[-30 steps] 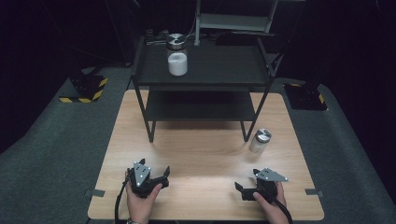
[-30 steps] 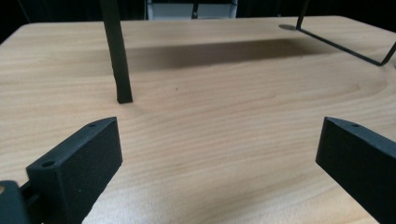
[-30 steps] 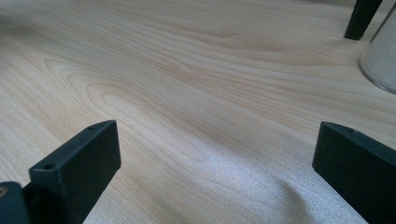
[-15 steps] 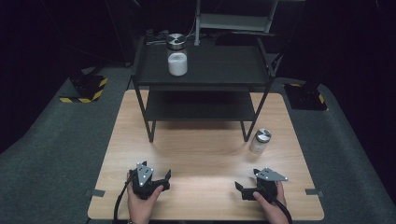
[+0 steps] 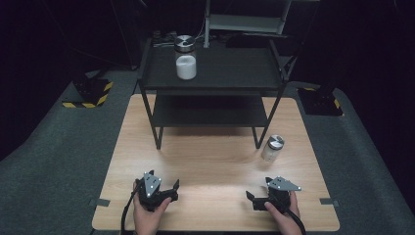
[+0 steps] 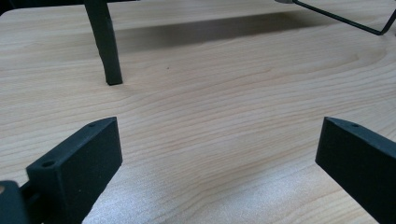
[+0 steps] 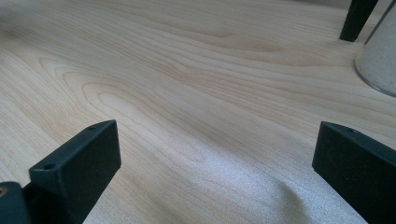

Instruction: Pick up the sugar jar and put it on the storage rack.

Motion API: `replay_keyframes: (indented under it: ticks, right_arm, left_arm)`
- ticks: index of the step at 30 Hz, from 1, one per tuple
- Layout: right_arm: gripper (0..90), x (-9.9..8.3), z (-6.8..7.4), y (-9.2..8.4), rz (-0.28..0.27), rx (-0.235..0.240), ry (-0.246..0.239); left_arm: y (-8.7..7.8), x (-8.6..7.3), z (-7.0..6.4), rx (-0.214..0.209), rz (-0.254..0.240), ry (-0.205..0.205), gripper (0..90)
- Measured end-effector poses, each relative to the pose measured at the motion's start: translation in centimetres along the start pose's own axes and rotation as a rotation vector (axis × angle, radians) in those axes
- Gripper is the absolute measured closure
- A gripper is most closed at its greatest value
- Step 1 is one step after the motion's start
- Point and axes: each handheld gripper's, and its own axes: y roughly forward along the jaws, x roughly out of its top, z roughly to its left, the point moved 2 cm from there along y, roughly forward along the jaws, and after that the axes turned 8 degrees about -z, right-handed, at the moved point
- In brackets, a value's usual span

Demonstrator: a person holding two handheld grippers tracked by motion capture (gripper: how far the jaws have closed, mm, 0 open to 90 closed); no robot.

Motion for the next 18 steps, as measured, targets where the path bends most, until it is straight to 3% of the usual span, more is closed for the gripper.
replay_keyframes:
  ticks: [10,18]
  right_arm:
    - [0.8,-0.14,0.38,-0.11,-0.011,-0.015,-0.006]
    - [0.8,-0.27,0.65,-0.26,-0.024,-0.031,-0.01]
  left_arm:
    - [0.0,0.14,0.02,-0.023,0.011,0.03,0.6]
    - [0.12,0.25,0.14,-0.022,0.019,0.016,0.6]
